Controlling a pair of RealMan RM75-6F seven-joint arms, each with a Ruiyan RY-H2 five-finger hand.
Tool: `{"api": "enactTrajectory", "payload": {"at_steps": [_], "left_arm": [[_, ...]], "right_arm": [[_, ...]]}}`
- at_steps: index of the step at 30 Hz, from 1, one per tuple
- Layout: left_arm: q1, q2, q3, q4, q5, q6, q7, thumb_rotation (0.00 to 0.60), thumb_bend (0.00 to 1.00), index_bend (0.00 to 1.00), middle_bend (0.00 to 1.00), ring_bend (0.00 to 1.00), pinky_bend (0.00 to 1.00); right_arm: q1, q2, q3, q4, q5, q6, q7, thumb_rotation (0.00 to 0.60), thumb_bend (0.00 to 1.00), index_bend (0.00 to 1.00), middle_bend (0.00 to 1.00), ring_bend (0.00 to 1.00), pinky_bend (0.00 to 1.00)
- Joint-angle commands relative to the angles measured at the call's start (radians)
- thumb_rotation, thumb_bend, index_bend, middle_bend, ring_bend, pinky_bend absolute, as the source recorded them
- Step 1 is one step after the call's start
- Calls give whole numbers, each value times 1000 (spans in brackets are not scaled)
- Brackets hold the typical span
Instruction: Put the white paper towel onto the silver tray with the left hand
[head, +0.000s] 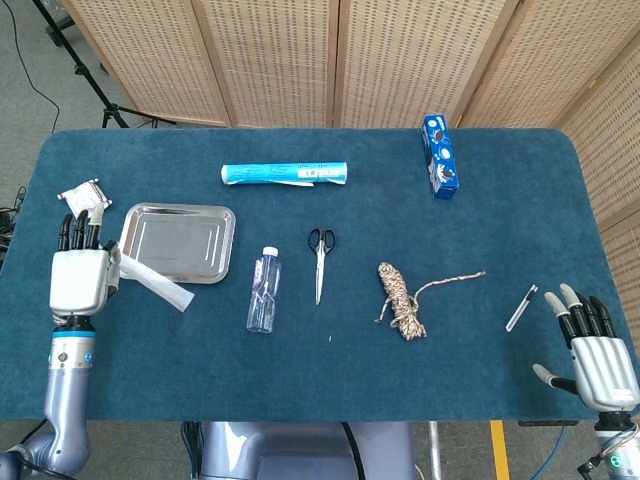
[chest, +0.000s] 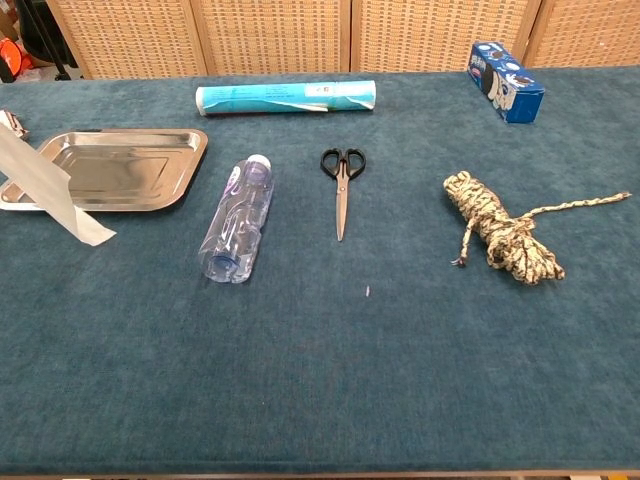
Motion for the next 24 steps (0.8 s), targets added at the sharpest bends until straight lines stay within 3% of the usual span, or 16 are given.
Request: {"api": "enactTrajectory", "payload": {"at_steps": [1, 16, 19, 24], "left_arm": [[-28, -7, -27, 15, -26, -2, 21, 600, 455, 683, 0, 0, 0], [-130, -25, -116, -5, -122, 33, 82, 600, 456, 687, 0, 0, 0], [-135, -35, -106, 2, -123, 58, 89, 600, 457, 687, 0, 0, 0], [-111, -38, -41, 11, -118, 68, 70, 600, 457, 687, 0, 0, 0]], "right_arm": [[1, -1, 0, 0, 0, -2, -2, 600, 0, 86, 0, 0, 0], [7, -4, -1, 2, 7, -16, -6, 600, 0, 86, 0, 0, 0], [8, -3, 1, 4, 10, -17, -2, 600, 0, 86, 0, 0, 0], [8, -2, -1, 4, 7, -17, -1, 600, 0, 86, 0, 0, 0]]}}
